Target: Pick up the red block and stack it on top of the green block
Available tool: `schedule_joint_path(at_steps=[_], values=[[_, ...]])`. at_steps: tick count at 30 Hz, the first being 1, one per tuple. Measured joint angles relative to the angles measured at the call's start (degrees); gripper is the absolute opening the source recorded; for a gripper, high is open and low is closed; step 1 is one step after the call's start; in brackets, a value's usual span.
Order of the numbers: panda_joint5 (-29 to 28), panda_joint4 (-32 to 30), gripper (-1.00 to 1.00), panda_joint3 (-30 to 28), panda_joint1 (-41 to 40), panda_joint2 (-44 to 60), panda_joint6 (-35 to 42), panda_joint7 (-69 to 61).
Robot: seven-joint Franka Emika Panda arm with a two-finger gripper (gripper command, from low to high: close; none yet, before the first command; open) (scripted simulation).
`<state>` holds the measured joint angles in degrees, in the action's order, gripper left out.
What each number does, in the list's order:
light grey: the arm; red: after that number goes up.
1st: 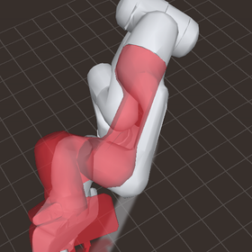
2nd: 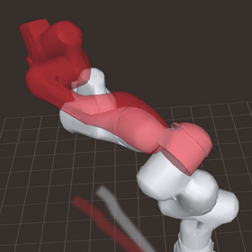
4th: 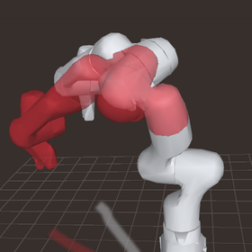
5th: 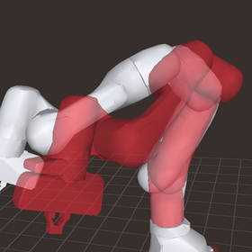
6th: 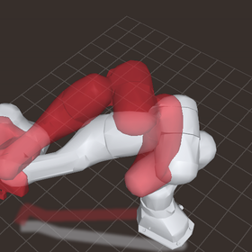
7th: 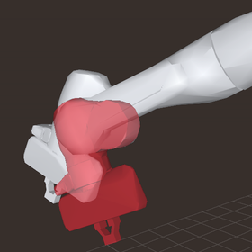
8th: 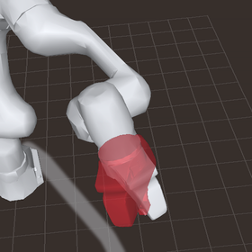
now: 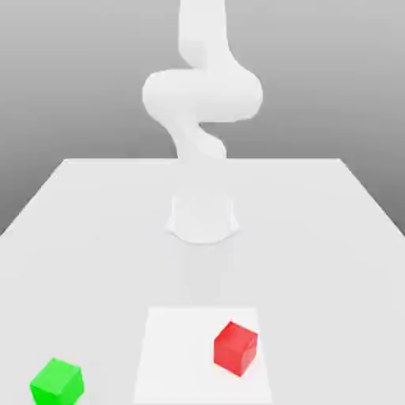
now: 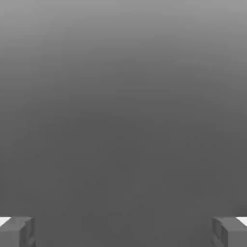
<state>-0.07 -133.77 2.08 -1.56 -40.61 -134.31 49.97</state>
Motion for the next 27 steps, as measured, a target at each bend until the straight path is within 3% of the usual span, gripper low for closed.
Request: schedule_joint_path(at_steps=[16,22,27], values=[[-3.44,-12.86,0.00,10.21,-6.13,33.61,-16.53,28.84],[-3.87,-17.21,0.00,10.53,-4.91,45.96,-22.94,38.31],[-9.27,-16.20,0.00,6.81,-2.27,56.34,-31.11,43.29]])
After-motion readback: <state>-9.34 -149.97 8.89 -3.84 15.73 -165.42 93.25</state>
